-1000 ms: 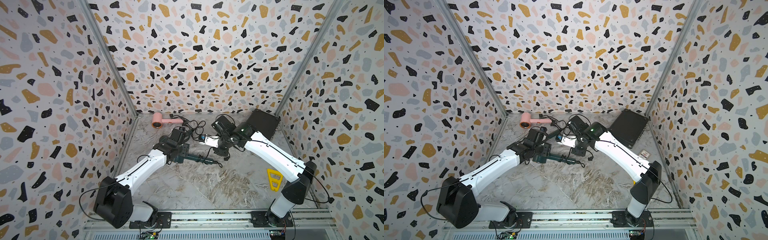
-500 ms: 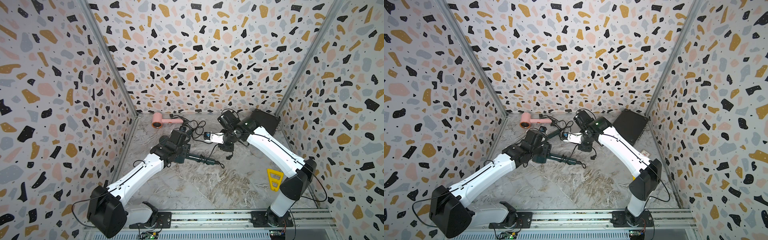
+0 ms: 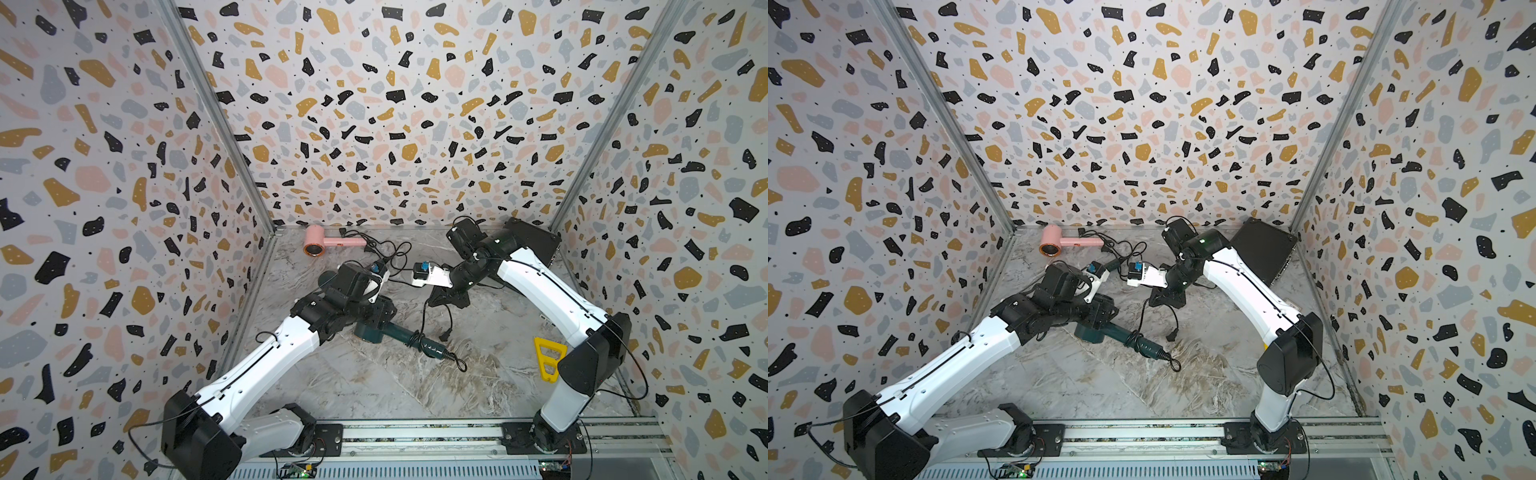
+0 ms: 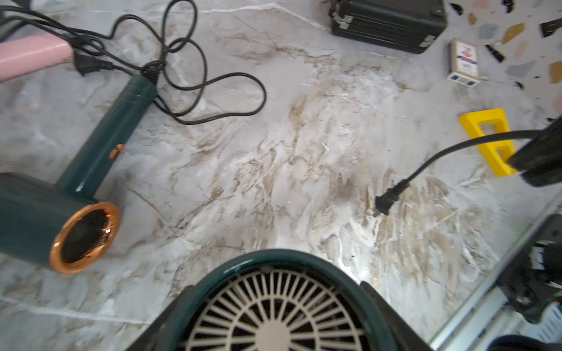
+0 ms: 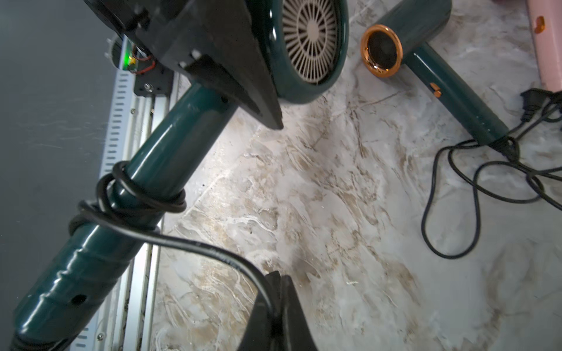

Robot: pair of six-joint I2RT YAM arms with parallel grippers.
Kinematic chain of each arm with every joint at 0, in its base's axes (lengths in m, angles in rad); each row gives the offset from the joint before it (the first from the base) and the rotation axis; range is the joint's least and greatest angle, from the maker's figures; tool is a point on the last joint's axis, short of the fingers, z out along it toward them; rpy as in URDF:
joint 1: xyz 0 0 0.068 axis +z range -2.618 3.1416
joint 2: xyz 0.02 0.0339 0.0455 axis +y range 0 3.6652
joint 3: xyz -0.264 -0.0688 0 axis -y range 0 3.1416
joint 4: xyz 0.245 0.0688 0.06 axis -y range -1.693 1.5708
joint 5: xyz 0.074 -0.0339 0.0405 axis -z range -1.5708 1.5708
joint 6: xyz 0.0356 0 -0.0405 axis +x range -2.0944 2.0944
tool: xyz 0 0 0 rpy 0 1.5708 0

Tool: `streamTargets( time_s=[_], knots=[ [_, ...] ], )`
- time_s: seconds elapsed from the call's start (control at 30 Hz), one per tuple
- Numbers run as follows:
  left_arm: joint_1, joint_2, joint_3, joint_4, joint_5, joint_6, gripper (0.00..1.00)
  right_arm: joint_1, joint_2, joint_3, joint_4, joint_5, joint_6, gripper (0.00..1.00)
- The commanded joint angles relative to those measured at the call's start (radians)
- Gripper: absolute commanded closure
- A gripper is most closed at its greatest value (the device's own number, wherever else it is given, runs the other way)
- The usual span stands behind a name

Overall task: Wrap the cord around the hair dryer
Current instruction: Wrap the power cord around the hair dryer.

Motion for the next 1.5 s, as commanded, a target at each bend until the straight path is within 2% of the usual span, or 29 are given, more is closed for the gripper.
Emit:
streamTargets(
  time_s=[0.0,0.1,0.2,0.3,0.4,0.47,0.53,0.63,0.77,0.87,0.97,1.07,1.17,1.23,1.3,1.47],
  knots=[
    [-0.019,-0.049,-0.027,0.032,0.266,0.009,1.0,-0.075,0.003,-0.008,0.088,-0.121,0.018,1.0],
    [-0.019,-0.083,-0.037,0.1,0.316,-0.032,1.0,-0.113,0.002,-0.039,0.127,-0.201,0.061,1.0],
    [-0.019,-0.115,-0.044,0.17,0.341,-0.089,1.0,-0.127,0.002,-0.087,0.173,-0.229,0.111,1.0],
    [-0.016,-0.136,-0.031,0.195,0.29,-0.143,1.0,-0.134,-0.011,-0.158,0.238,-0.235,0.161,1.0],
    [-0.01,-0.132,0.007,0.146,0.174,-0.183,1.0,-0.152,-0.057,-0.269,0.363,-0.243,0.221,0.97],
    [-0.009,-0.116,0.036,0.095,0.125,-0.185,1.0,-0.168,-0.094,-0.339,0.445,-0.257,0.259,0.9],
    [-0.009,-0.101,0.056,0.061,0.116,-0.184,1.0,-0.186,-0.118,-0.387,0.49,-0.293,0.286,0.72],
    [-0.01,-0.094,0.069,0.052,0.124,-0.187,1.0,-0.194,-0.138,-0.43,0.513,-0.306,0.297,0.58],
    [-0.009,-0.079,0.095,0.049,0.137,-0.204,1.0,-0.211,-0.167,-0.503,0.586,-0.303,0.344,0.46],
    [-0.009,-0.06,0.136,0.02,0.136,-0.212,1.0,-0.243,-0.211,-0.612,0.751,-0.304,0.441,0.39],
    [-0.009,-0.027,0.202,-0.045,0.124,-0.202,1.0,-0.28,-0.259,-0.756,1.003,-0.333,0.555,0.37],
    [-0.008,0.023,0.289,-0.127,0.103,-0.19,1.0,-0.291,-0.288,-0.856,1.17,-0.297,0.635,0.36],
    [-0.008,0.055,0.363,-0.172,0.105,-0.187,1.0,-0.291,-0.311,-0.966,1.311,-0.211,0.728,0.36],
    [-0.006,0.073,0.405,-0.193,0.104,-0.183,1.0,-0.291,-0.338,-1.066,1.442,-0.094,0.794,0.36],
    [-0.007,0.094,0.453,-0.223,0.106,-0.167,1.0,-0.291,-0.369,-1.142,1.513,-0.034,0.821,0.36],
    [-0.005,0.135,0.542,-0.278,0.105,-0.135,1.0,-0.291,-0.424,-1.28,1.645,-0.073,0.901,0.35]
  ],
)
